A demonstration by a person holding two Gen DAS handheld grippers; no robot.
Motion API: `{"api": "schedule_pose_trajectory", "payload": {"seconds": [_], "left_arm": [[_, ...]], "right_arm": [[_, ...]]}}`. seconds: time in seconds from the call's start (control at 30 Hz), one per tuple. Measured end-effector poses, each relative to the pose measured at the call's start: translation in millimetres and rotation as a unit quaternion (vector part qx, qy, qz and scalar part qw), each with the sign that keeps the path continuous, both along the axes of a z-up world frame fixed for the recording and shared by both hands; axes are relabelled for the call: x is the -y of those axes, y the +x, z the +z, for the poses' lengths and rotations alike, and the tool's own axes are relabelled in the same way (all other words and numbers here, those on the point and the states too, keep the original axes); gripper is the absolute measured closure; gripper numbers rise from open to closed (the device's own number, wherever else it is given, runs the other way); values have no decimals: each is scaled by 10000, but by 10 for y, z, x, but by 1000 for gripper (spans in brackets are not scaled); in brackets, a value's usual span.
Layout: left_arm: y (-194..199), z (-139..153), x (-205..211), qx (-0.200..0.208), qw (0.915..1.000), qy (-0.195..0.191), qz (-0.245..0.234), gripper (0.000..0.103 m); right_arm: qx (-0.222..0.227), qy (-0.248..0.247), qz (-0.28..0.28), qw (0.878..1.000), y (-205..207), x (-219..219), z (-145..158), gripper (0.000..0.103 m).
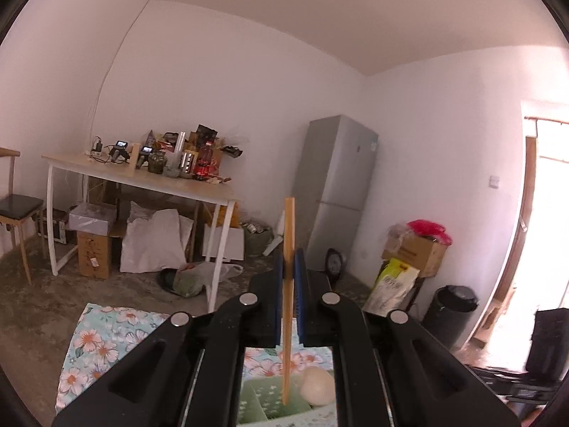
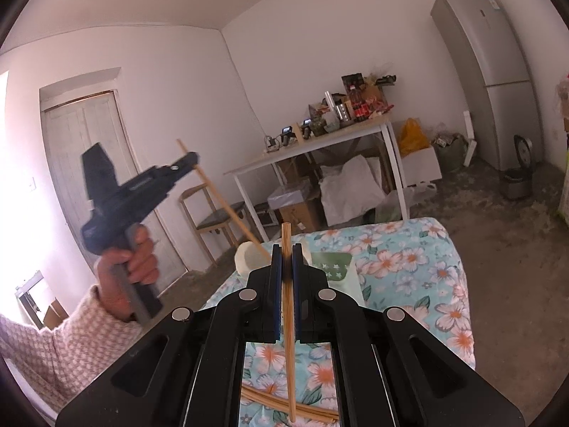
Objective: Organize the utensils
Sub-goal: 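Lift chopsticks into the mint holder and open the left tool while the right tool carries its chopstick, then lower the held chopstick into the holder and open the right tool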
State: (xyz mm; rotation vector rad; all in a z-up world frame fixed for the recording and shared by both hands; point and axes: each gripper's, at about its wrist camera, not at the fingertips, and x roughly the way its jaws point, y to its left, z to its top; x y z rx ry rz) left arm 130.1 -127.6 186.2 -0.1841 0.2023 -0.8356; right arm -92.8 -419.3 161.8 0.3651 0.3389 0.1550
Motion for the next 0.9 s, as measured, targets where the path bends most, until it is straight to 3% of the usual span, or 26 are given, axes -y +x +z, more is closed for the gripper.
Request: {"api": "schedule_pose_trajectory", "payload": {"seconds": [0.1,0.23,0.37,0.5,0.67,0.77,0.9], "left_arm": [[137,-178,198,-95,9994,339,35,97],[338,-460,308,-736,9955,596,17,96],[377,-585,191,-1159,9925,382,32,64],[219,-566,17,-1060,9939,289,123,48],[-11,-581,-322,-1019,9944,264,130,37],[-179,-751,-547,-1138,9927,381,124,31],[-343,-1145,-795,-1602,9851,619,44,27]], "right_arm": [[-34,-11,35,10000,31,11,-18,100],[-37,3,50,10000,51,22,-29,100],[-13,6,73,10000,108,21,15,100],[135,-131,112,9998,189,-29,150,100],[505,-248,144,9983,360,-82,446,100],[719,-283,124,9969,499,-98,640,100],[922,-268,118,9953,715,-123,863,100]]}}
